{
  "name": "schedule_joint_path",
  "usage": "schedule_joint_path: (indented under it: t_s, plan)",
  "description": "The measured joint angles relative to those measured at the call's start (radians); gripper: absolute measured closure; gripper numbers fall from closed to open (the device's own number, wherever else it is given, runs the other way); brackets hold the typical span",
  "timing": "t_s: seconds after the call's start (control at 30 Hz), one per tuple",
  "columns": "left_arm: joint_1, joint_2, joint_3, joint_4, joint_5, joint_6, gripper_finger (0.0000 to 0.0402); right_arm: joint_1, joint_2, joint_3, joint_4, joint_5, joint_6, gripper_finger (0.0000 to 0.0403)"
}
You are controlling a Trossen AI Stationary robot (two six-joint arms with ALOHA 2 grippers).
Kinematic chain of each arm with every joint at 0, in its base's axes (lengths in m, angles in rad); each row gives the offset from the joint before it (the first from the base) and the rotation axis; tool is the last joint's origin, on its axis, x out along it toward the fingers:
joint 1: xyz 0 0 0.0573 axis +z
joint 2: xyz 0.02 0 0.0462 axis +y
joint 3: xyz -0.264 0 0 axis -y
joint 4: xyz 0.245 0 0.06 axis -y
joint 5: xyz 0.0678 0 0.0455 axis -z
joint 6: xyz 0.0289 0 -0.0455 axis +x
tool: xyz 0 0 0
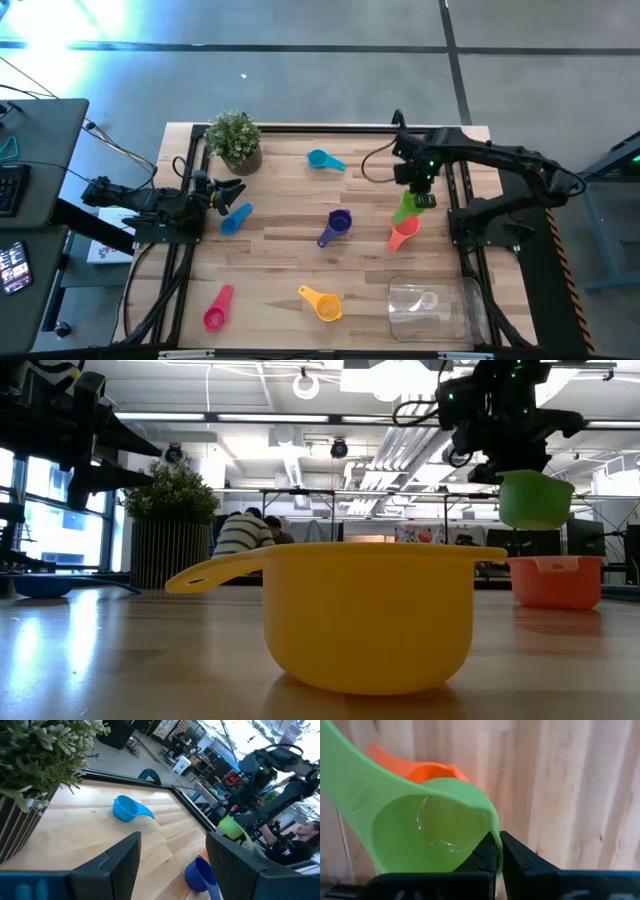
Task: Nest measuring cups in basket
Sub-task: Stack the green measuring cup on top of the orange measuring cup
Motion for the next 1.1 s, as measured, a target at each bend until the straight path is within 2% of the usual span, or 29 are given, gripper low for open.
schedule_joint_path:
  t_s: [0.27, 0.53, 0.77, 1.1]
  plan:
    - [0.000, 0.000, 0.000, 0.000, 0.050, -0.001, 0.0186, 0.183, 0.001, 0.000, 0.031, 0.028, 0.096, 0.0403]
    - [0.000, 0.000, 0.000, 0.001, 0.087, -0.001, 0.0186, 0.294, 0.055, 0.000, 0.038, 0.068, 0.188, 0.0403]
    - [0.000, 0.000, 0.000, 0.000, 0.087, 0.001, 0.0186, 0.309, 0.117, 0.000, 0.047, 0.139, 0.229, 0.0403]
    - [0.000, 0.000, 0.000, -0.001, 0.087, 0.001, 0.0186, 0.309, 0.165, 0.000, 0.027, 0.171, 0.261, 0.0403]
